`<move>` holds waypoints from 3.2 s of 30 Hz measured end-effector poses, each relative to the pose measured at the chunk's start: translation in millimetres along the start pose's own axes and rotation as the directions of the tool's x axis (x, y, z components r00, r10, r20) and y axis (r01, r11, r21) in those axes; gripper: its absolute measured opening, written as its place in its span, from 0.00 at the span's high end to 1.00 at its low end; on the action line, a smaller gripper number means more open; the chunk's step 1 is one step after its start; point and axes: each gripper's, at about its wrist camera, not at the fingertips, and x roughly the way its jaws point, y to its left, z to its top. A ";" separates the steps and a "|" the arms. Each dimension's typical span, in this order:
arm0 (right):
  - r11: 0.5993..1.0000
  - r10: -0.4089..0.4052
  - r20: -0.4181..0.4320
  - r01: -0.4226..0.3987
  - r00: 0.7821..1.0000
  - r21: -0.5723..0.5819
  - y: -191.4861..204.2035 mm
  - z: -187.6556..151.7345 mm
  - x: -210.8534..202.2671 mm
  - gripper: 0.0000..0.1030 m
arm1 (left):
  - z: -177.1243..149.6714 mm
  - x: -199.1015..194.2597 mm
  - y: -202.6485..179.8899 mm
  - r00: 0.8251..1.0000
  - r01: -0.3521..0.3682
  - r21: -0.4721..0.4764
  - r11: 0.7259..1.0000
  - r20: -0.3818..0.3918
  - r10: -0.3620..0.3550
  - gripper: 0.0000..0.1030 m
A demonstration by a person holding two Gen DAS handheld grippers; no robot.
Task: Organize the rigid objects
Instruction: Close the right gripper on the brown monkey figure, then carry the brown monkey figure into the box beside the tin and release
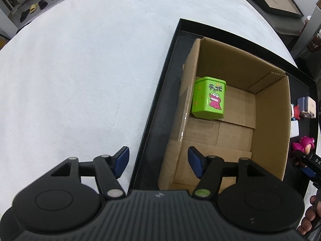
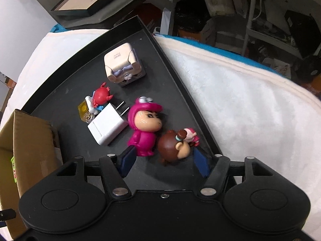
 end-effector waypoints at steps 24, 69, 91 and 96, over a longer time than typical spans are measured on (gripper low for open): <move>0.980 0.197 0.070 -0.195 0.978 -0.047 5.2 -7.6 -44.4 0.68 | 5.2 -3.4 12.4 0.999 0.049 -0.008 0.999 0.022 -0.049 0.39; 0.875 0.311 0.059 -0.261 0.949 -0.408 165.6 -23.1 -103.0 0.68 | 11.0 22.3 15.2 0.971 0.238 0.023 0.971 -0.017 -0.238 0.83; 0.835 0.233 0.085 -0.154 0.969 -0.528 221.9 -29.7 -77.0 0.49 | 14.0 25.9 23.3 0.961 0.275 -0.002 0.961 -0.030 -0.275 0.82; 0.844 0.234 0.071 -0.166 0.970 -0.510 211.2 -32.5 -79.6 0.48 | 14.1 26.6 23.2 0.962 0.272 -0.011 0.962 -0.029 -0.273 0.82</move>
